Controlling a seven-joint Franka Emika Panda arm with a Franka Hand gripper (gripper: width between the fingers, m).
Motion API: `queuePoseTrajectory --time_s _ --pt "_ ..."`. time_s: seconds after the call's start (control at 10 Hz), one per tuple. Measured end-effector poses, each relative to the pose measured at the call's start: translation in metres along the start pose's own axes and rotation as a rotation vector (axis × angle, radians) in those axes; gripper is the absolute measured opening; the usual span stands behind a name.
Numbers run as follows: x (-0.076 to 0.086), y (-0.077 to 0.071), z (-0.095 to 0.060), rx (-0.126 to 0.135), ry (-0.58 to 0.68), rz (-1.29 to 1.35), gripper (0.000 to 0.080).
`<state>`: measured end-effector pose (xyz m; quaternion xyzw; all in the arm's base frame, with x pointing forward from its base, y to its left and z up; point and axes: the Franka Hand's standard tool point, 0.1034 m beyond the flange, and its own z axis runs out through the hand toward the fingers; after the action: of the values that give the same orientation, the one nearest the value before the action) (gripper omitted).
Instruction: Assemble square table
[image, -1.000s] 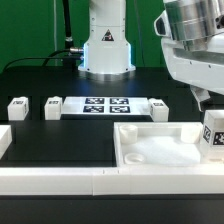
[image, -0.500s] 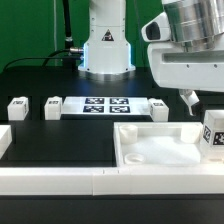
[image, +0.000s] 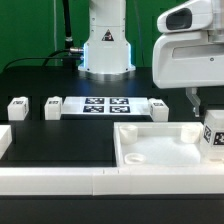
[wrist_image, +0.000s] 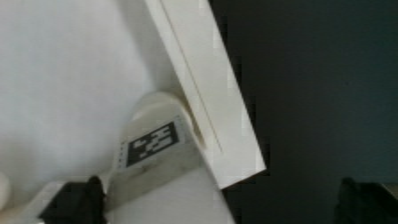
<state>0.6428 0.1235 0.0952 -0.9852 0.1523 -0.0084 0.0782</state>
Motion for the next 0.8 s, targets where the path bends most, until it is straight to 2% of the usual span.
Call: queuePoseTrajectory --time_s 0.4,0.5,0.8 --pt "0.0014 0.0003 0.0001 -0.004 0.007 -0.328 0.0649" --pt "0.0043 -0.0012 -0.0003 -0.012 0.029 -0.367 0.0649" --pt "0.0067 -0.0011 0.0025 -0.010 0.049 -0.380 0.0648"
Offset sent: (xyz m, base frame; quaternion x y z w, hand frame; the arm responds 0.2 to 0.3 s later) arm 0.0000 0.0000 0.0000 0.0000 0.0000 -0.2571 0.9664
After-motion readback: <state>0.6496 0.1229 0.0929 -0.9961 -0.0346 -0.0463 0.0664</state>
